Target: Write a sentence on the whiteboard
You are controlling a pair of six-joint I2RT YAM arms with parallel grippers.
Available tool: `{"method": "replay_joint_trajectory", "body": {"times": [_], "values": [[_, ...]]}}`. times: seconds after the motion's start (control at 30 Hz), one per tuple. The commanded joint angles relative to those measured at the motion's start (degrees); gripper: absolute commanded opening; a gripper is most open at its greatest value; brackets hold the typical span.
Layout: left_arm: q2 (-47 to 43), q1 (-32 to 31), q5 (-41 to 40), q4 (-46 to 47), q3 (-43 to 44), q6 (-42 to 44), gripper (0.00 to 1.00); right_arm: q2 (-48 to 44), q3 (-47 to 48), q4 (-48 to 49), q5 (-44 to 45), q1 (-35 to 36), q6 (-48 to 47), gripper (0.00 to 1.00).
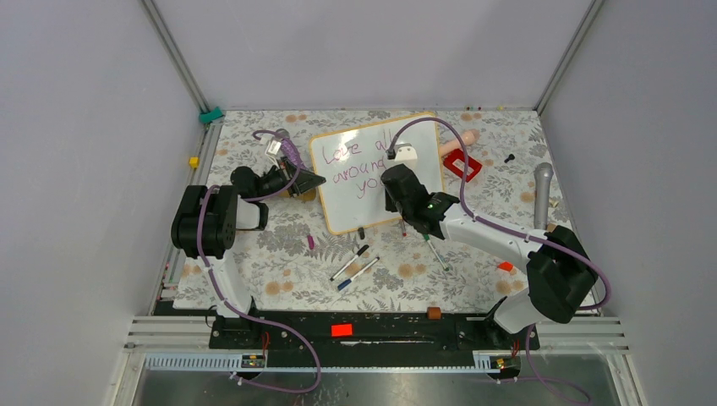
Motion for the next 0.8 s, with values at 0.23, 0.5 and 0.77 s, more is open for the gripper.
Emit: {"method": "replay_joint_trajectory", "body": {"times": [0.23,0.5,0.77], "values": [[-0.87,-0.18,1.30,4.46,0.81,2.06,0.00,0.97,3.52,1.58,4.09,-0.85,-0.98,0.00],[-0.92,-0.12,1.33,4.44,0.77,2.06,0.00,1.78,5.22,1.61,3.96,-1.24,-1.79,0.00],[-0.94,-0.10,1.31,4.43,0.73,2.06,0.00,1.78,5.77,1.59,3.77,-1.58,-2.10,0.00]]}}
